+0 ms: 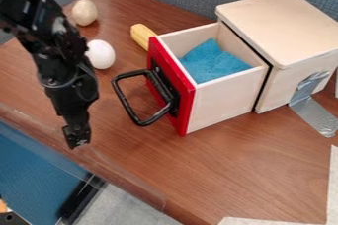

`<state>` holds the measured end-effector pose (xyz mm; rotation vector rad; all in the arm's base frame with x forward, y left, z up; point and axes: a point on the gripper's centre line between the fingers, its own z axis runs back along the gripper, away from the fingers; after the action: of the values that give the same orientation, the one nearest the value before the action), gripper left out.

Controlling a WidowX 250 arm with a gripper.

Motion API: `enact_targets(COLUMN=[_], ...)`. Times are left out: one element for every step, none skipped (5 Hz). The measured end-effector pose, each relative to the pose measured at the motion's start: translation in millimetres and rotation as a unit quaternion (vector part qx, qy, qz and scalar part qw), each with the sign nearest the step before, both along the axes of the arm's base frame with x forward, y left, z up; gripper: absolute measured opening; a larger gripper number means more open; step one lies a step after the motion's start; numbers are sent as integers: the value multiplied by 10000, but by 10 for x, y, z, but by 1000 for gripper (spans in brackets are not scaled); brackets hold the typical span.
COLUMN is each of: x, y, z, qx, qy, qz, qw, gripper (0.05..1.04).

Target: Clóse the drawer

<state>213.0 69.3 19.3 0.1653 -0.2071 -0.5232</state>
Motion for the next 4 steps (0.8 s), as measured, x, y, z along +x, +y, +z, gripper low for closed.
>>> enact_targets(x=[140,390,529,676], y=[-15,-50,-107,-126], z=[-69,-110,-92,-97], qx=[-65,-250,-371,-462], qy=[110,188,299,269], qz=[166,443,710,898], qw=[9998,9985,9963,9945], gripper=[997,999,999,999])
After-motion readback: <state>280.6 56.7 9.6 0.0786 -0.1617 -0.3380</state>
